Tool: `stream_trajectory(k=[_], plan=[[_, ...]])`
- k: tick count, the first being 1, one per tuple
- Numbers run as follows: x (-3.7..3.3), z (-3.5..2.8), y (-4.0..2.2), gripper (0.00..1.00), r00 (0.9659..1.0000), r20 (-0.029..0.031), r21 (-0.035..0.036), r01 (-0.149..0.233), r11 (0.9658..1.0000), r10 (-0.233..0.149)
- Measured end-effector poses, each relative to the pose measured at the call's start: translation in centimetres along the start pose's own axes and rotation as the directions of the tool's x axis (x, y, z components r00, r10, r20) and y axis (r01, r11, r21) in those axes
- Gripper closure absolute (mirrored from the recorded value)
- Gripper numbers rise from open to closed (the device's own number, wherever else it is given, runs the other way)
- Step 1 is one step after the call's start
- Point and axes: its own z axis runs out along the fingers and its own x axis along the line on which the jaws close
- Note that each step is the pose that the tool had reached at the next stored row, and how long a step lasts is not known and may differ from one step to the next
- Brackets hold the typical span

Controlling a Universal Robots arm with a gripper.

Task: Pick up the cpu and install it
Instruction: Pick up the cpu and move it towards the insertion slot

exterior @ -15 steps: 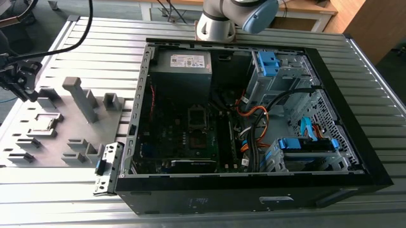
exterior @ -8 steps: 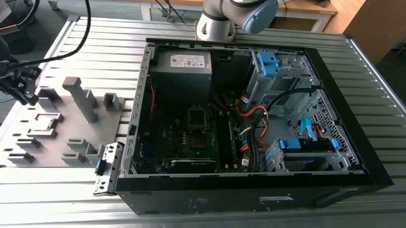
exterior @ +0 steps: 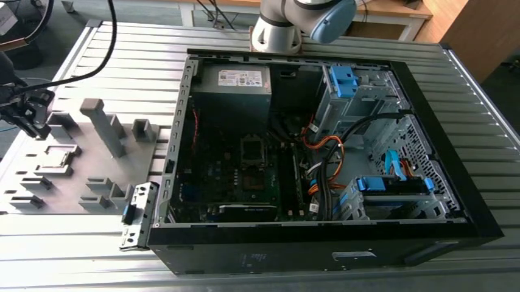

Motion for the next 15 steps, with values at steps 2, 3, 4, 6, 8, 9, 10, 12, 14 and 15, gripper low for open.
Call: stream_trajectory(k=[2,3,4,6,8,9,10,12,14,15], plan=[[0.03,0.27,-0.01,0.76,1.0,-0.0003,0.0002,0.0,1.0,0.0],[0.04,0.41,-0.02,0.76,1.0,-0.0002,0.0002,0.0,1.0,0.0],[0.06,0.53,-0.03,0.76,1.0,-0.0002,0.0001,0.0,1.0,0.0],[0.06,0.57,-0.03,0.76,1.0,-0.0004,0.0003,0.0,1.0,0.0],[0.06,0.57,-0.03,0.76,1.0,-0.0004,0.0004,0.0,1.0,0.0],[0.06,0.58,-0.03,0.76,1.0,-0.0004,0.0003,0.0,1.0,0.0],[0.06,0.64,-0.03,0.76,1.0,-0.0001,0.0,0.0,1.0,0.0],[0.07,0.78,-0.04,0.76,1.0,-0.0001,0.0001,0.0,1.0,0.0],[0.07,0.78,-0.04,0.76,1.0,-0.0004,0.0003,0.0,1.0,0.0],[0.07,0.79,-0.04,0.76,1.0,-0.0003,0.0003,0.0,1.0,0.0]])
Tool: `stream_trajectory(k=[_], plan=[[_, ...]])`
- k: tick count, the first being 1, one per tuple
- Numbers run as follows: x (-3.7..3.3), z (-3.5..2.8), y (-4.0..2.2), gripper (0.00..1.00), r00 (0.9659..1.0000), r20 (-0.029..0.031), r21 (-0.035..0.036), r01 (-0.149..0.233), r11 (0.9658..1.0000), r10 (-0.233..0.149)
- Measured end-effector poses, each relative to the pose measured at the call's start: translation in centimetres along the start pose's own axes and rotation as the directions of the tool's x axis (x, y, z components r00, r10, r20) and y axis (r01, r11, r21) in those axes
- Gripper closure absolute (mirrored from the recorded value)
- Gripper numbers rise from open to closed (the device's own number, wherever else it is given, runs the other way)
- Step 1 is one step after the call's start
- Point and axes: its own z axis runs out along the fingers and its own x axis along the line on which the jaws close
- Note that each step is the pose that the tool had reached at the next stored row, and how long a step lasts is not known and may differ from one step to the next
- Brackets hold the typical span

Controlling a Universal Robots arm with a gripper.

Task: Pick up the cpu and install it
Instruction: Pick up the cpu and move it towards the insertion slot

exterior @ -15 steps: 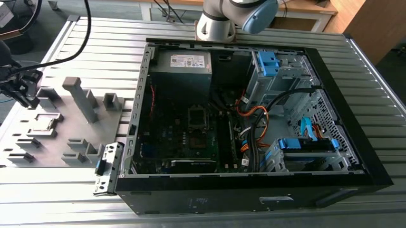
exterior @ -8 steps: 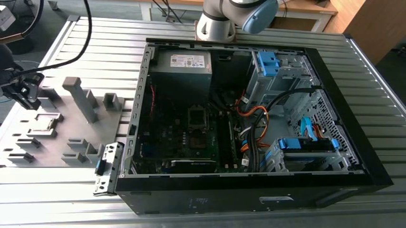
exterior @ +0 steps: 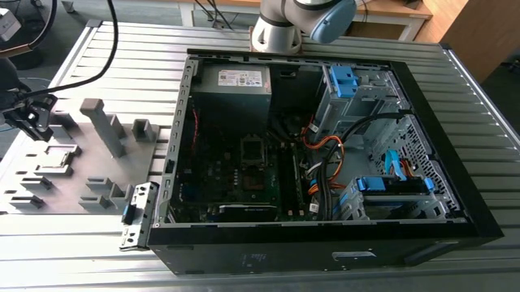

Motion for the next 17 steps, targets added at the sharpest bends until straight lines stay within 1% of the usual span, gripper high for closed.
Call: stream_trajectory(k=[16,17], plan=[[0.0,0.07,0.0,0.76,1.0,-0.0001,0.0,0.0,1.0,0.0],[0.0,0.08,-0.01,0.75,1.0,0.0,0.0,0.0,1.0,0.0]])
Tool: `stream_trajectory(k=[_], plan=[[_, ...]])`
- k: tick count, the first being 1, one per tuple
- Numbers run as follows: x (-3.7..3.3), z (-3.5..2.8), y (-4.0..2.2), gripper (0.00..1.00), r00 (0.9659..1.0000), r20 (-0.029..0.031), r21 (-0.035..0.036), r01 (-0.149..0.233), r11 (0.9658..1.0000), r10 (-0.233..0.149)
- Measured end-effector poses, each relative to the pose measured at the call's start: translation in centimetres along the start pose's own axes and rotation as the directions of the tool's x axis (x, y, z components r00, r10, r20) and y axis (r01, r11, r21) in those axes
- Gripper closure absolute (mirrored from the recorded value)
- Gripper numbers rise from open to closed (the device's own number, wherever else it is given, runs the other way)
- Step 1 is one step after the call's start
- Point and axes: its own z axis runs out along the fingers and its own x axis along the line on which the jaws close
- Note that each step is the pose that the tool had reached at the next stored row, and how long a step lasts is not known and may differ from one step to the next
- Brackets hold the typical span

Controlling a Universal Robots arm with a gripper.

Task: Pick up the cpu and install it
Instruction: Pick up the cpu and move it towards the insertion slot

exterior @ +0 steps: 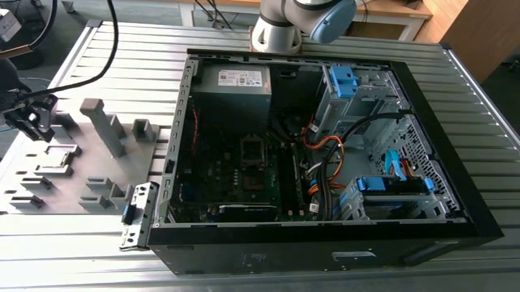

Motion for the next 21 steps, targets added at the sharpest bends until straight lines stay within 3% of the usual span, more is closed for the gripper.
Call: stream_trajectory(k=[8,12,21], plan=[[0.0,0.02,0.0,0.45,1.0,0.0,0.0,0.0,1.0,0.0],[0.04,0.34,-0.02,0.45,1.0,0.0001,-0.0001,0.0,1.0,0.0],[0.7,1.95,-0.14,0.45,1.0,0.0002,0.002,0.0,1.0,0.0]])
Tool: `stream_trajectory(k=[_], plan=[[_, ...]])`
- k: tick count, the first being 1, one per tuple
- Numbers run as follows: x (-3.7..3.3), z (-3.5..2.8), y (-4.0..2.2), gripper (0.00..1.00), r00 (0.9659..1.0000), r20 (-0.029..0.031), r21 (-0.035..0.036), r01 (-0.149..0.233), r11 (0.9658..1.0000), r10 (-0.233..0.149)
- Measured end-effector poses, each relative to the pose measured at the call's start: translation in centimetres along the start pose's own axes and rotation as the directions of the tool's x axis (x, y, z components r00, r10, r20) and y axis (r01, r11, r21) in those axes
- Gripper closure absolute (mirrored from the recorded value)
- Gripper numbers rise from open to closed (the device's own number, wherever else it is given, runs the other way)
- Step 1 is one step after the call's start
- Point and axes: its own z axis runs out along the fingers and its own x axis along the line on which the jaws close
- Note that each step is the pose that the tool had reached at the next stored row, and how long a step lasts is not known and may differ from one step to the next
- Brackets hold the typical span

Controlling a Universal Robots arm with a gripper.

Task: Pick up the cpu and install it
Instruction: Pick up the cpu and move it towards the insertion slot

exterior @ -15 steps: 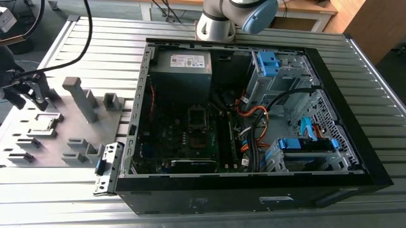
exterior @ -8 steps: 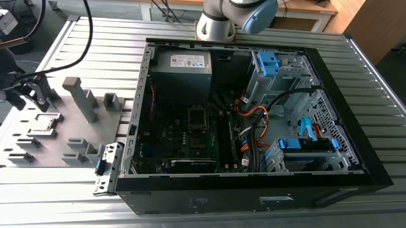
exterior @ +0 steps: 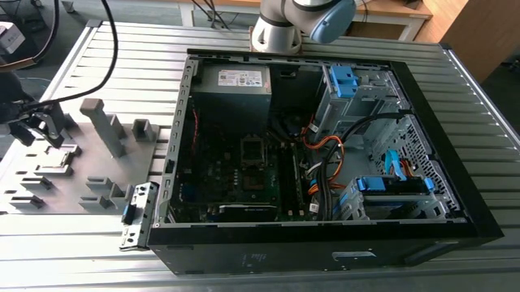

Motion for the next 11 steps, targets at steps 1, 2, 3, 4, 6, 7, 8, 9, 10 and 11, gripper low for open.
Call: stream_trajectory(k=[1,2,3,4,6,7,8,9,10,11], plan=[[0.05,0.17,-0.01,0.45,1.0,0.0,0.0006,0.0,1.0,0.0],[0.09,0.35,-0.02,0.45,1.0,0.0,0.0011,0.0,1.0,0.0],[0.14,0.52,-0.03,0.45,1.0,0.0,0.0016,0.0,1.0,0.0],[0.18,0.71,-0.04,0.45,1.0,0.0002,0.0021,0.0,1.0,0.0],[0.25,1.07,-0.06,0.45,1.0,0.0003,0.0034,0.0,1.0,0.0],[0.28,1.25,-0.07,0.45,1.0,0.0002,0.0045,0.0,1.0,0.0],[0.3,1.43,-0.08,0.45,1.0,0.0002,0.0052,0.0,1.0,0.0],[0.32,1.62,-0.09,0.45,1.0,0.0003,0.0059,0.0,1.0,0.0],[0.34,1.8,-0.1,0.45,1.0,0.0003,0.0067,0.0,1.0,0.0],[0.35,1.98,-0.11,0.45,1.0,0.0003,0.0076,0.0,1.0,0.0]])
